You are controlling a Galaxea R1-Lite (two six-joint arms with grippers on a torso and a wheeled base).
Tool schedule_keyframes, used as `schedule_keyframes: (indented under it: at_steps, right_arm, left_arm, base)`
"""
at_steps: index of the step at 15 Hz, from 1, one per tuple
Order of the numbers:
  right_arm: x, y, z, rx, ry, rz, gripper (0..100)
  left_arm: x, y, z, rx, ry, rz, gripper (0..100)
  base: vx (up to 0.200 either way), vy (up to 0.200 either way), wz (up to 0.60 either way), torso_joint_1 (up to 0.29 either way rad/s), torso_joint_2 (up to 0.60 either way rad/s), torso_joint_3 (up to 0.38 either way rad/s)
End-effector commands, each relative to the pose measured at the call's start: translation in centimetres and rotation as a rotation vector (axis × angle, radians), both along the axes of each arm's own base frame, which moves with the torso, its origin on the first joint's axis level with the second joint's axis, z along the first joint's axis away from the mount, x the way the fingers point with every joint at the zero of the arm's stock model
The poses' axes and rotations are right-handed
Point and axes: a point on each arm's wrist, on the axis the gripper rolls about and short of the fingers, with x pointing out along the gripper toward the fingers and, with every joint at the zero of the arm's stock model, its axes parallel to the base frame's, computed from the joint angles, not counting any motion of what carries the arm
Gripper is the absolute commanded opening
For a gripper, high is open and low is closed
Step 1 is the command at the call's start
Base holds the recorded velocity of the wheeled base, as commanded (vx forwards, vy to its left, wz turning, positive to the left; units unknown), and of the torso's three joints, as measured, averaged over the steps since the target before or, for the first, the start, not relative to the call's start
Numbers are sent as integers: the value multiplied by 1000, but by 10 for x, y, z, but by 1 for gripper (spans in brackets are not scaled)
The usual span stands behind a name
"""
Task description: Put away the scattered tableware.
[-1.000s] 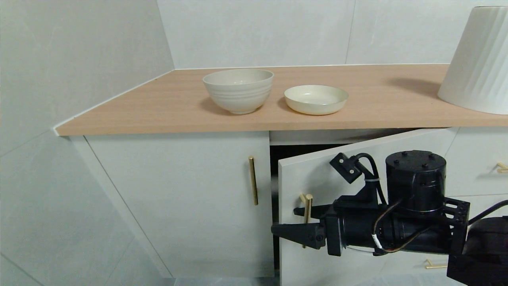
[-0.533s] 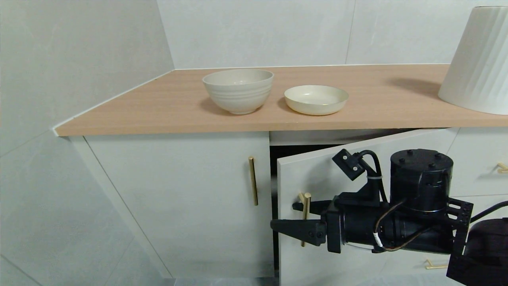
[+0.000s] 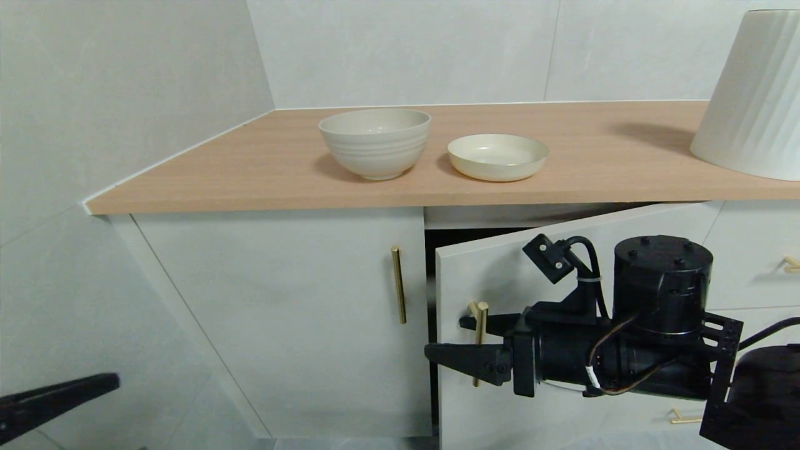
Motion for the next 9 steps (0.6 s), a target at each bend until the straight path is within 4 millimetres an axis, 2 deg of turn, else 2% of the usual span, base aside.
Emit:
schedule_keyframes:
  at_steps: [1,3,5,9]
  right_arm:
    - [0,0,0,-2,1,1,100]
    - [0,1,-1,-4,5,2,100]
    - [1,2,-3,-4,3,3,100]
    - [2,3,-4,3,-4,2,100]
  left_arm:
    - [73,-16,-15,-14,192,-127,100]
    - [92,-27,-32,-24,274,-169,100]
    - [99,-35,-43,-46,320,-190,100]
    - [106,-53,-39,-126,332,-241,100]
  base:
    - [0,0,0,0,0,0]
    - [0,0,0,0,0,0]
    - [0,0,0,0,0,0]
    - [0,0,0,0,0,0]
